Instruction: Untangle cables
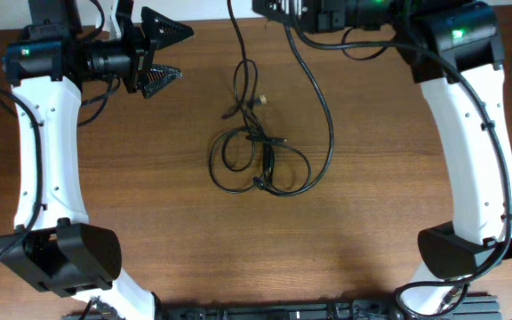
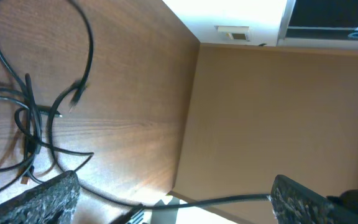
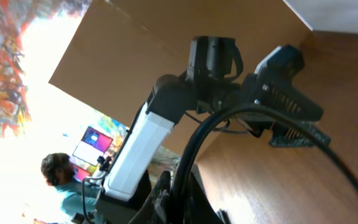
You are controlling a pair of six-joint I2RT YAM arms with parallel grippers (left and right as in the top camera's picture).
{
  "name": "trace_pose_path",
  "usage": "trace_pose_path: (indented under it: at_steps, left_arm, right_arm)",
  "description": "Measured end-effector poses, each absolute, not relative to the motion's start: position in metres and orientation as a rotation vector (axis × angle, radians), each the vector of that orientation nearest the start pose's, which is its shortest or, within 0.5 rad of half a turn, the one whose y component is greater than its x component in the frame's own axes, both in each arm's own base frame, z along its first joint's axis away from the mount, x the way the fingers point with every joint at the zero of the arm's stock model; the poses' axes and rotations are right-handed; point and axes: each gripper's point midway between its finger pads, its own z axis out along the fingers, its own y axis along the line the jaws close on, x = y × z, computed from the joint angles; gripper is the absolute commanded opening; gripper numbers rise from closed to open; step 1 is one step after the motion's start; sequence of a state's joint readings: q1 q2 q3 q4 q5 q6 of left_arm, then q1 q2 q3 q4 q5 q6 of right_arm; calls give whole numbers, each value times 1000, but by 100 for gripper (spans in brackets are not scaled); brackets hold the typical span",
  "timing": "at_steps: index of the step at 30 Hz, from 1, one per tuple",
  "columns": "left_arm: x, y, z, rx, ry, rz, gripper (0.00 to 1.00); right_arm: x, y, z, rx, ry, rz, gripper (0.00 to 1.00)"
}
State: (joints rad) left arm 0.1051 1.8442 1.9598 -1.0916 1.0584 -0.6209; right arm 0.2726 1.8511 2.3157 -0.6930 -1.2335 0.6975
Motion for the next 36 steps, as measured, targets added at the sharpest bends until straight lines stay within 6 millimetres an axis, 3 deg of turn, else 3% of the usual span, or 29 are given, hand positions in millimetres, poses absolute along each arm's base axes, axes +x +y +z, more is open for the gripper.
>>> trace_pose_path:
  at_steps: [3,7,9,10,11,13,14,15,16,20,25,27,32,36]
  left_arm:
    - [430,-105,324,-453,2407,-1547,99]
    - [431,-104,323,-457,2409,-1538,99]
    - [432,-103,321,-465,2412,-1516,99]
    - [432,-102,321,-469,2414,-1512,99]
    - [433,-102,320,-473,2417,-1502,99]
    - [433,-100,318,-485,2421,-1489,99]
    - [434,-98,318,-486,2417,-1483,99]
    - [434,-97,317,-495,2419,-1478,99]
    - [434,-97,317,-494,2418,-1476,99]
    - [435,-96,317,-507,2419,-1475,99]
    - [423,-95,344,-547,2338,-1765,99]
    - [411,-103,364,-496,2292,-1954,72]
    - [401,-108,380,-594,2274,-2166,81]
    - [394,-110,391,-622,2260,-2284,81]
  right_arm:
    - [337,283,511,-751,1823,1760,4]
    - [331,288,505,-697,1902,1820,4]
    - [326,303,478,-582,2069,1785,4]
    - [335,302,453,-436,2205,1690,4]
    - [340,300,444,-390,2241,1659,4]
    - [335,307,465,-524,2114,1735,4]
    - [305,318,498,-817,1892,1856,4]
    - [292,322,507,-924,1817,1884,4]
    - [287,324,501,-944,1822,1871,4]
    - [321,319,446,-618,2148,1620,4]
    - [341,315,435,-659,2099,1399,4]
    - [349,323,431,-641,2094,1284,4]
    - [345,350,427,-661,2069,1136,4]
    - [357,364,403,-656,2111,1103,4]
